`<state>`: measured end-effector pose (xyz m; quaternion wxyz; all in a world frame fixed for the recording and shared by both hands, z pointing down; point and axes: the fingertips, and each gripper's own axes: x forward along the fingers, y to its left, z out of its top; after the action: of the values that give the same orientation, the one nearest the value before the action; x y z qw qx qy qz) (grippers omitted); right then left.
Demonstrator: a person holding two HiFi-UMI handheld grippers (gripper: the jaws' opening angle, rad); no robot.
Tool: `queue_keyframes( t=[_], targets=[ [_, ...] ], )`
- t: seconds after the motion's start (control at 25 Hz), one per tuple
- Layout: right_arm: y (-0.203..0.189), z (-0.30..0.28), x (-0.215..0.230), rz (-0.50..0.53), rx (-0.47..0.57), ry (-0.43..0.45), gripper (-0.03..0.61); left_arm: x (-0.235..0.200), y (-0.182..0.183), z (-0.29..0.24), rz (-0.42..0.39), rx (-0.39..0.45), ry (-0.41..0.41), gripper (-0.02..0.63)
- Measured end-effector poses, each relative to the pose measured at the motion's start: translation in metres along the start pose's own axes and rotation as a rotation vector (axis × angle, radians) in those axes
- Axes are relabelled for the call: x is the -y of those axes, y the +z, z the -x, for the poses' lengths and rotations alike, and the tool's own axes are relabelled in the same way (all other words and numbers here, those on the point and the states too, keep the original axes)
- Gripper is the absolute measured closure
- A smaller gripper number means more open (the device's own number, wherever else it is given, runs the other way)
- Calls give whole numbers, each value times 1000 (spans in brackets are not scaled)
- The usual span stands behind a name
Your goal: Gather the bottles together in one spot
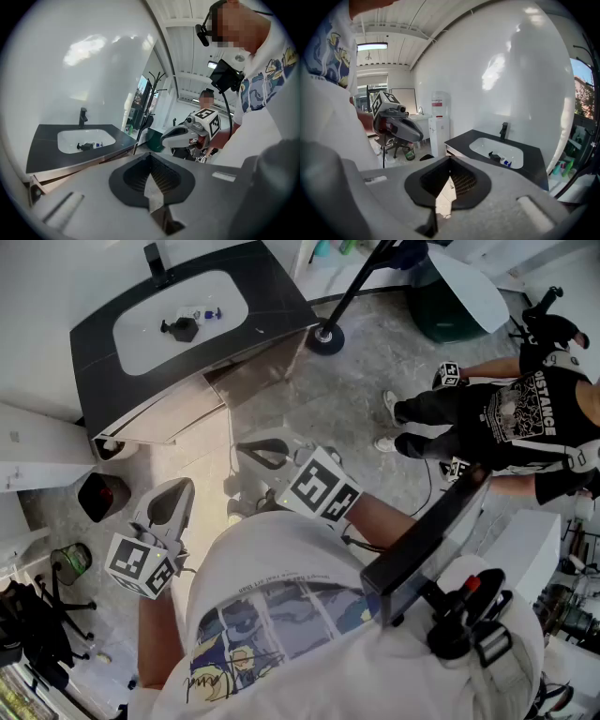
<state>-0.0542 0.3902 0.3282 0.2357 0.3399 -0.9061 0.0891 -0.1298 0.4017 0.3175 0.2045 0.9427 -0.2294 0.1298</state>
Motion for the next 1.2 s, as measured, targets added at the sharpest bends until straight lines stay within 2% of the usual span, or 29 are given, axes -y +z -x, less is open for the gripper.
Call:
queue_keyframes(
  t=[0.16,0.44,0.84,0.96,1.08,1.2],
  targets=[
    [-4,5,32,-1,-4,16,578,-5,6,-28,14,6,6,612],
    [-9,13,94,-2,18,57,561,-11,38,-89,15,2,46,612],
    [-25,17,154,-19,32,143,515,-22,63,-135,30,26,203,608],
    [-16,6,177,-15,33,154,514,-34,79,-148,22,19,205,594],
    [-29,-11,180,-46,-22,176,514,-48,62,-151,73,9,185,580],
    [-20,-43,185,-28,-49,184,506,-80,68,-142,77,33,185,574]
  ],
)
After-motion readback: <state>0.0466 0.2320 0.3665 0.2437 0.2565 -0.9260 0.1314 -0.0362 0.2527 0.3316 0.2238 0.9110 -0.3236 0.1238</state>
